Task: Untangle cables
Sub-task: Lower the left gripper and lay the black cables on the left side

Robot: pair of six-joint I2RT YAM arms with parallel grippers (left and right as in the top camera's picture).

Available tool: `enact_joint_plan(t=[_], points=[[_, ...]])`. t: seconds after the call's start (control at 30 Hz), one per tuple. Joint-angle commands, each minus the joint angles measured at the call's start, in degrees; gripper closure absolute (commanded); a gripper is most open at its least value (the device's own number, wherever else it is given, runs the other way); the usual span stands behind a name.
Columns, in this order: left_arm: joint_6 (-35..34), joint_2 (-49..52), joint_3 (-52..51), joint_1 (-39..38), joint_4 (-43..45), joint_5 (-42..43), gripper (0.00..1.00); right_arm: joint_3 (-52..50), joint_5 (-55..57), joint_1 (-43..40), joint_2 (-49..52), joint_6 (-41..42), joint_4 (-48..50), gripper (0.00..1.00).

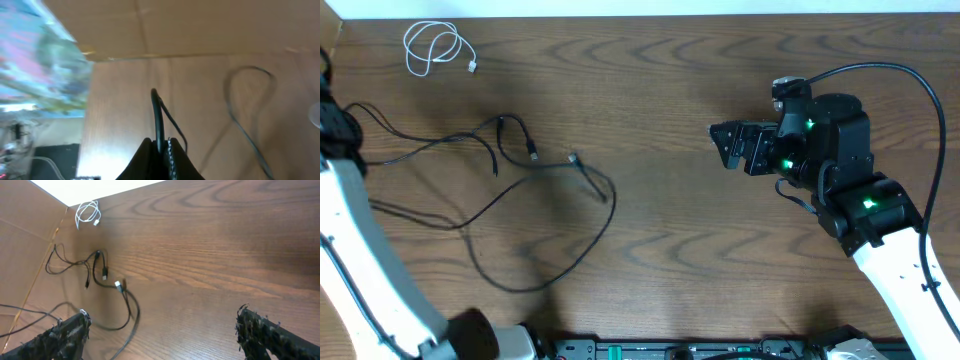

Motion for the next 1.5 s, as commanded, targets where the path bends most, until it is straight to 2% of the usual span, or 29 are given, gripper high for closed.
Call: enact_joint_plan(t=[0.0, 0.4, 0.67, 0.8, 0.83, 0.87, 0.9, 1.0, 1.03, 1.1, 1.13, 1.17, 1.3, 1.47], points=[[0.76, 4.9, -0.68, 3.96, 2.29, -6.1, 0.92, 0.37, 0.35, -0.26, -0.24, -0.46, -0.04, 0.08], [0.87, 23.69, -0.68, 16.7, 17.11, -7.17, 0.92, 0.37, 4.81, -0.26, -0.13, -0.46, -0.04, 0.06], [7.23, 35.21, -0.68, 21.27, 26.05, -7.15, 0.92, 0.37, 5.01, -0.26, 0.13, -0.46, 0.07, 0.07], [12.31, 38.05, -0.68, 22.58, 31.28, -7.15, 0.86, 0.35, 4.98, -0.26, 0.13, -0.46, -0.07, 0.07], [13.79, 38.18, -0.68, 22.88, 32.7, -7.13, 0.83, 0.37, 5.01, -0.26, 0.13, -0.46, -0.09, 0.07], [14.91, 38.21, -0.68, 23.08, 34.03, -7.1, 0.72, 0.37, 5.01, -0.26, 0.13, -0.46, -0.07, 0.07], [17.4, 38.12, -0.66, 23.23, 35.85, -7.13, 0.67, 0.35, 5.01, -0.26, 0.13, -0.46, -0.02, 0.07], [25.79, 37.48, -0.66, 23.45, 39.56, -7.15, 0.44, 0.37, 5.03, -0.28, 0.13, -0.46, 0.17, 0.07], [26.29, 37.22, -0.66, 23.45, 39.63, -7.15, 0.35, 0.37, 5.14, -0.26, 0.2, -0.46, 0.2, 0.07], [26.25, 36.83, -0.66, 23.43, 39.17, -7.13, 0.22, 0.37, 5.92, -0.26, 0.35, -0.46, 0.15, 0.07], [26.23, 36.72, -0.66, 23.37, 38.71, -7.1, 0.12, 0.37, 6.03, -0.26, 0.42, -0.46, 0.13, 0.07], [26.23, 36.7, -0.66, 23.28, 38.16, -7.1, 0.07, 0.37, 6.03, -0.26, 0.48, -0.46, -0.04, 0.07], [22.03, 36.68, -0.66, 22.8, 33.33, -6.58, 0.06, 0.37, 6.08, -0.26, 0.59, -0.48, -0.7, 0.05], [20.81, 35.65, -0.66, 21.42, 32.59, 0.72, 0.06, 0.35, 6.05, -0.26, 1.07, -0.48, -0.96, 0.05]])
